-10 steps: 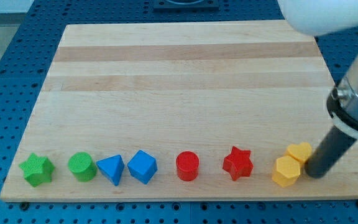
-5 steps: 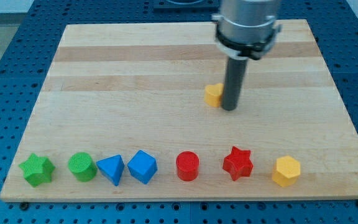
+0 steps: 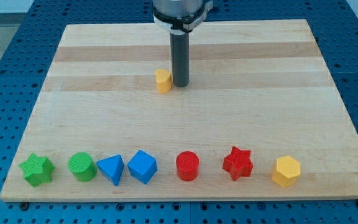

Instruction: Move the yellow heart to top left

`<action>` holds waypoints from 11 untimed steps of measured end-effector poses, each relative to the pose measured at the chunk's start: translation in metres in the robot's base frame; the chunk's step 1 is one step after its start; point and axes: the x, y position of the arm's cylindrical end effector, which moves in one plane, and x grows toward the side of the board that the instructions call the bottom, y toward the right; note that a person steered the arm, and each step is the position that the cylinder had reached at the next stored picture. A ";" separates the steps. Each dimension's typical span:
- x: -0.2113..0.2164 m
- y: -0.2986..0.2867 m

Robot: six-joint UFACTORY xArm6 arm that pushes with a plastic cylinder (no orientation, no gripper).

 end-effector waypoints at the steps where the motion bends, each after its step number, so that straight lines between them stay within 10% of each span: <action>1: 0.002 -0.025; 8: -0.088 -0.213; 11: -0.124 -0.186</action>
